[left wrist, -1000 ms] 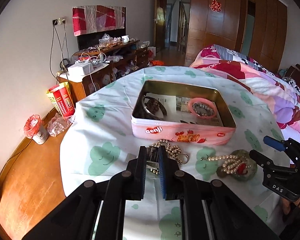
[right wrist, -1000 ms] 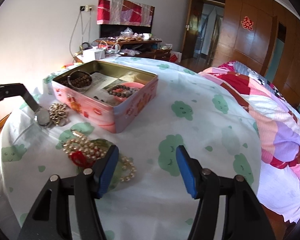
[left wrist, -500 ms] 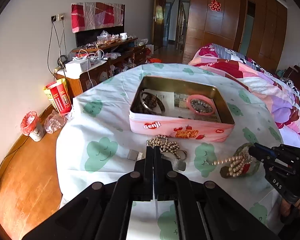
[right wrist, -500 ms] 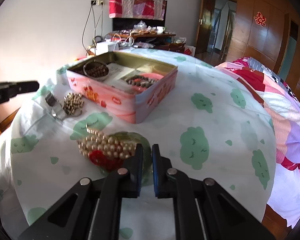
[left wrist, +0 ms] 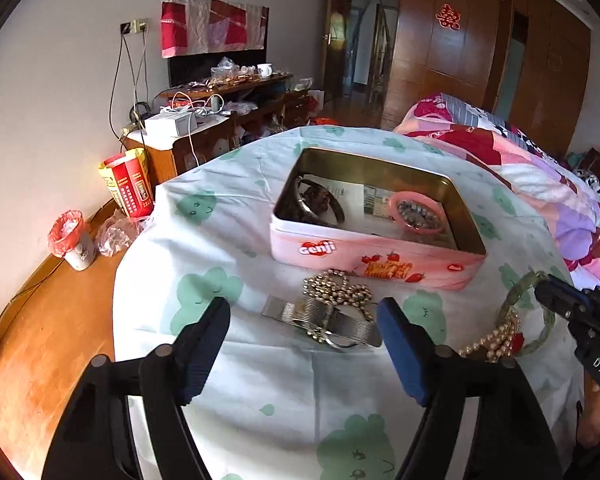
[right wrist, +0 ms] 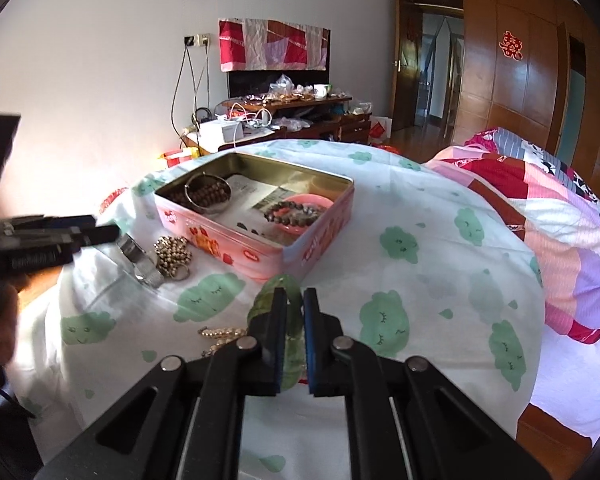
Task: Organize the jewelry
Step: 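Grasp the green jade bangle with the right tool, then carry the silver watch and jade bangle over the open tin with both tools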
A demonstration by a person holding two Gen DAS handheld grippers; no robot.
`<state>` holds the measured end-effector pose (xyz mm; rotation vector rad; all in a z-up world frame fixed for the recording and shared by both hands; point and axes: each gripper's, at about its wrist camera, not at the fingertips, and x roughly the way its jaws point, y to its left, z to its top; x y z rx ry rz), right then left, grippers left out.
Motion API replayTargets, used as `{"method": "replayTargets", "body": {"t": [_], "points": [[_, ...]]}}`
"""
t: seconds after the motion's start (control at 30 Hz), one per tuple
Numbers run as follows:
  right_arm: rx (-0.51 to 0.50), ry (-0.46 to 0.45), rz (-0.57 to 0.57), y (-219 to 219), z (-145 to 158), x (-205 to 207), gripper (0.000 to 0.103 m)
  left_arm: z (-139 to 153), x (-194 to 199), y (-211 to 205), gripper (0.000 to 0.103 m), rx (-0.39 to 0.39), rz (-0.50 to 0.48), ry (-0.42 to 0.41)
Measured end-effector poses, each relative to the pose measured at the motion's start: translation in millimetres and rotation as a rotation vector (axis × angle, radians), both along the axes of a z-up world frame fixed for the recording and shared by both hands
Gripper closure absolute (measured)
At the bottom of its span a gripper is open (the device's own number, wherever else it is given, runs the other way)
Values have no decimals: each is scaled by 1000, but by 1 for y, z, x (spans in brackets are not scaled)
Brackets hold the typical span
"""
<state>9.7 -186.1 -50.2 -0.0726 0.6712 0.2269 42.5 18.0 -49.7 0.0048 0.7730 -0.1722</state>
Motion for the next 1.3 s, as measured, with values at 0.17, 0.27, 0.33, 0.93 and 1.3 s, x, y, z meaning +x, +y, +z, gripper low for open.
{"method": "replayTargets", "body": {"t": [0.17,0.27,0.33,0.93,1.3], "points": [[14,-14,4,1,4,-2,94,-14,10,-7,27,12,-18,38],[43,-21,16,0,6,-4,94,-26,17,-10,51,34,-23,67],[70,-17,22,-3,7,-3,94,-32,19,-11,65,26,-37,79],[278,49,-27,-35,0,12,94,10,-3,-13,86,12,-94,-17],[320,85,-47,-43,-6,18,94,15,-6,-9,86,7,-89,-28]]}}
